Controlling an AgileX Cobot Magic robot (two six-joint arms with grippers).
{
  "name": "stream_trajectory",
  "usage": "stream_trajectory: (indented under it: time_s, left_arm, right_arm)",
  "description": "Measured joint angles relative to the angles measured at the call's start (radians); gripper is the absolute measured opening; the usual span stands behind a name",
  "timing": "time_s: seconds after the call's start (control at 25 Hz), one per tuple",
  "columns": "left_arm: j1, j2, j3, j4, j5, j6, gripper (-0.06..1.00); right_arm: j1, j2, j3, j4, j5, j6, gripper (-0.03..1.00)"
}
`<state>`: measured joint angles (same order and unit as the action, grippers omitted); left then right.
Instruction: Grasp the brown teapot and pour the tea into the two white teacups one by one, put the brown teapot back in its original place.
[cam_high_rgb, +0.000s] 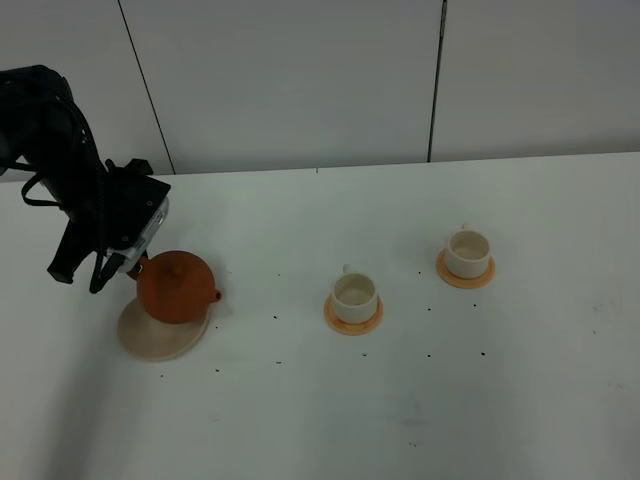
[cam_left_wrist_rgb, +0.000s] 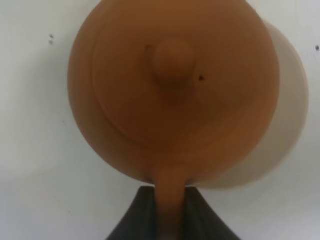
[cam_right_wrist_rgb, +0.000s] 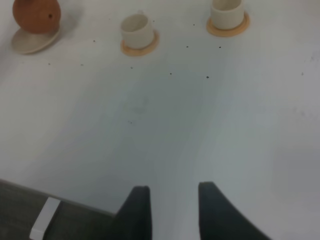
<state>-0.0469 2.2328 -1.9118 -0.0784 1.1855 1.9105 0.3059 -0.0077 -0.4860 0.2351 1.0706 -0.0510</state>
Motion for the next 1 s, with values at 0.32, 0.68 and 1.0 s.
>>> stream_trajectory:
  time_s: [0.32,0.68,1.0]
  left_arm:
    - [0.0,-0.012,0.001,-0.026,0.001,-0.035,0.17]
    - [0.0,-0.012,0.001,-0.082,0.001,-0.043,0.17]
    - [0.0,-0.012,0.001,-0.115,0.001,-0.045,0.17]
  right_arm:
    - [0.0,0.0,0.0,0.0,0.0,0.0,0.23]
    - [0.0,0.0,0.0,0.0,0.0,0.0,0.23]
    - [0.0,0.0,0.0,0.0,0.0,0.0,0.23]
